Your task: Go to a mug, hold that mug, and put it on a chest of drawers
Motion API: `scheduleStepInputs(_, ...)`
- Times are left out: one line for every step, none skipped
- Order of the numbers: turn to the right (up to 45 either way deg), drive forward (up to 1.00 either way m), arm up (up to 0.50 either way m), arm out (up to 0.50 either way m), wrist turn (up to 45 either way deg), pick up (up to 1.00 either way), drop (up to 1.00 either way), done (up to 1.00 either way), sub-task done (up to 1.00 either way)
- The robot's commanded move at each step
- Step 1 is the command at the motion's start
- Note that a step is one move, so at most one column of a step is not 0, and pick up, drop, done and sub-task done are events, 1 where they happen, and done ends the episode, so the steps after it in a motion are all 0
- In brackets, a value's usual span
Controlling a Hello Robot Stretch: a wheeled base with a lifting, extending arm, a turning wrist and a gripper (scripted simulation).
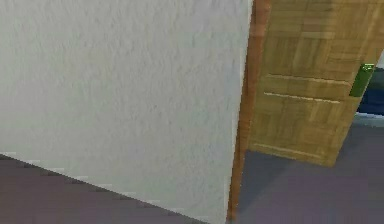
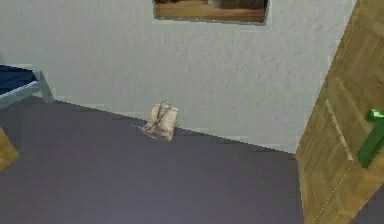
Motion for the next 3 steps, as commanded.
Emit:
scheduleStepInputs(0.0,0.15,0.0,0.0,0.0,0.0,0.0,0.0,0.0)
scheduleStepInputs(-45.0,0.0,0.0,0.0,0.0,0.0,0.0,0.0,0.0)
scheduleStepInputs(-3.0,0.0,0.0,0.0,0.0,0.0,0.0,0.0,0.0)
